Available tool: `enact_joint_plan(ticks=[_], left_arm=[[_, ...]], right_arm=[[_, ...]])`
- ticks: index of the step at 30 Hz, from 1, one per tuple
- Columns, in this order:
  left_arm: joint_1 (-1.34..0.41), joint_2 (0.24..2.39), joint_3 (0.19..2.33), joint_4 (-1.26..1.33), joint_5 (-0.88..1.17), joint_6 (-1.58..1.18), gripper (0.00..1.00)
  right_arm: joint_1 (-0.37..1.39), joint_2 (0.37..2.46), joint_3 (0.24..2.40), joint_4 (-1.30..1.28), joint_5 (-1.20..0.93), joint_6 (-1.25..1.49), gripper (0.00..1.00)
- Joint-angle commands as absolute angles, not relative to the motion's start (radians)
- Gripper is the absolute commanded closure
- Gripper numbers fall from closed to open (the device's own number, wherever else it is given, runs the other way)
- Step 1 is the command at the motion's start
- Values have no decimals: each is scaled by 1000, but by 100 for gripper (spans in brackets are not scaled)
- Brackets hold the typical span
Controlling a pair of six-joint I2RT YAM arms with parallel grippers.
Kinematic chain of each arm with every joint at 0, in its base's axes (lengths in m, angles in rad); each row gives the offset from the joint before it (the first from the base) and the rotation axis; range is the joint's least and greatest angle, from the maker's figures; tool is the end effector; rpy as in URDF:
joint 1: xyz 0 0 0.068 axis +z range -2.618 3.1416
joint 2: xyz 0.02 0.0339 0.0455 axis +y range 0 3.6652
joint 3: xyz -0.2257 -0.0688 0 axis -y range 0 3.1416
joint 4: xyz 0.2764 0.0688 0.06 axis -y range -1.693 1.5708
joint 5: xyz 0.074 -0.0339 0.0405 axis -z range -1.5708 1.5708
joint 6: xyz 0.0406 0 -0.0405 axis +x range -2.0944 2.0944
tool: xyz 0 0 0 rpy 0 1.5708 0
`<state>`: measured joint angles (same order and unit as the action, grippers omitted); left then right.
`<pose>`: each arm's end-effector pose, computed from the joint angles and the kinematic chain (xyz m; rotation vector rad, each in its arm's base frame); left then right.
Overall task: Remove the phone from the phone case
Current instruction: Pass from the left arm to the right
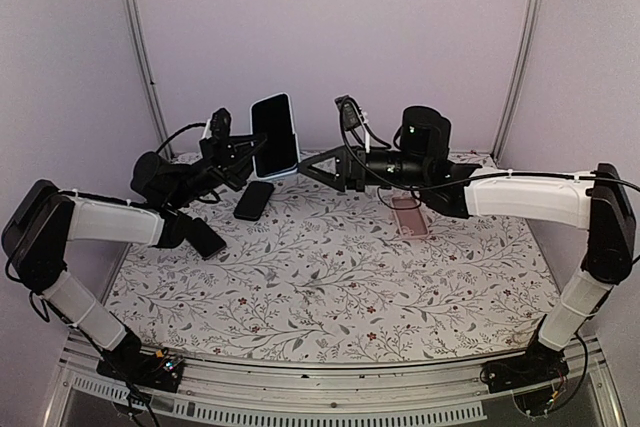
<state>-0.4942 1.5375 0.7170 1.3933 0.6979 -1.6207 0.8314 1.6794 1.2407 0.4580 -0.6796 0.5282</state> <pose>0.2809 -0.1810 0.2348 0.0371 1.4621 -2.1617 0.2680 0.3318 0.2768 -0.8566 1.5772 1.5463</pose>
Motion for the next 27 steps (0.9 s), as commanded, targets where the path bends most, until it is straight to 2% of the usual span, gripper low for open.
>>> enact_joint_plan(ticks=[1,27], left_arm=[[-490,1508,731,1491,682,-1625,100],[-551,1531,799,1503,762,-1558,100]], right_arm=[[836,1714,1264,457,-655,545,46],[798,1818,1347,174,-506,669,49]])
